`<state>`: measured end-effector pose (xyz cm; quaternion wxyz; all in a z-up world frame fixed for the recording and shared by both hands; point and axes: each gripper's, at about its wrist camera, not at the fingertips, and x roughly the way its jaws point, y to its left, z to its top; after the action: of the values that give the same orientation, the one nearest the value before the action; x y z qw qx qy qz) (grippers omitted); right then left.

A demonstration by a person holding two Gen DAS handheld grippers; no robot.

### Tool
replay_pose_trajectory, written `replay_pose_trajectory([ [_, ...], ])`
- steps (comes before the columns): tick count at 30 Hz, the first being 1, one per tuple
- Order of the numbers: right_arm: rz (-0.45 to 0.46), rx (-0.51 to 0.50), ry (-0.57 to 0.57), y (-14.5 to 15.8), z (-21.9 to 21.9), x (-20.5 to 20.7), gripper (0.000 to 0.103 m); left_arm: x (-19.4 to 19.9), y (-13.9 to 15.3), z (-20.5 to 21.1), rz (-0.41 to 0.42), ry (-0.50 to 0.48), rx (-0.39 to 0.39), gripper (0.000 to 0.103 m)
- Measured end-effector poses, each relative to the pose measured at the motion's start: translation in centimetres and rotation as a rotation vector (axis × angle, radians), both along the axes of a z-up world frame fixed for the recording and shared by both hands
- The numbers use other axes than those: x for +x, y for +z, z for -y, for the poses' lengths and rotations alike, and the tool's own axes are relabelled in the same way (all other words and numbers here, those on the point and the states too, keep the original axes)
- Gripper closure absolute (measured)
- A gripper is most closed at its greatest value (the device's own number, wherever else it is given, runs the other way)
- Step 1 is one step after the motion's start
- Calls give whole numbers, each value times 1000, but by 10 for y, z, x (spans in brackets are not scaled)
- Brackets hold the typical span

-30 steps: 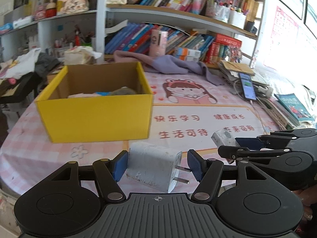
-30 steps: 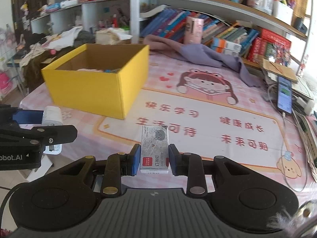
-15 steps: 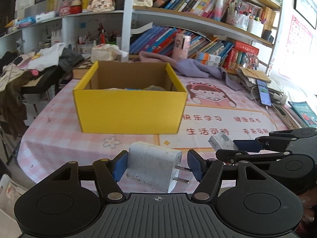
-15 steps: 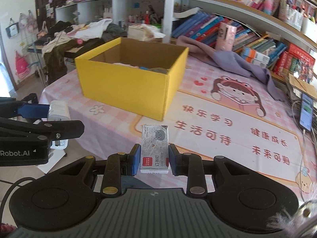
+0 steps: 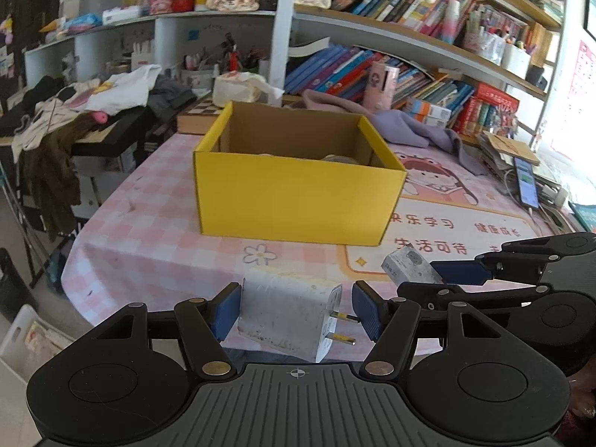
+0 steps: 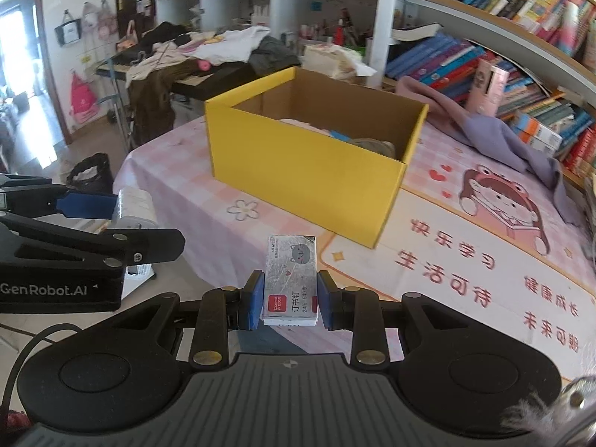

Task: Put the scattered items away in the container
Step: 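Lift the charger and medicine box and carry both toward the yellow box, then lower the charger with the left gripper while the right lowers the medicine box into the box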

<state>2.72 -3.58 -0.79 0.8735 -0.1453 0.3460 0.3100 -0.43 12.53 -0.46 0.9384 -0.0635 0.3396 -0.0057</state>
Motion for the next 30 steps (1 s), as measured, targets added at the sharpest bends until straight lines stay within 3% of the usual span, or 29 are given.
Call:
replay_pose_trajectory([
  [6,11,6,37,1,-11,10,75,8,1,-9,6,25,1,38],
  [14,110,38,59,19,-19,32,75,32,16,-17,70,26,17,38],
  [30,161,99,25,51,-34,132,75,127,50,-20,171,-28,72,38],
])
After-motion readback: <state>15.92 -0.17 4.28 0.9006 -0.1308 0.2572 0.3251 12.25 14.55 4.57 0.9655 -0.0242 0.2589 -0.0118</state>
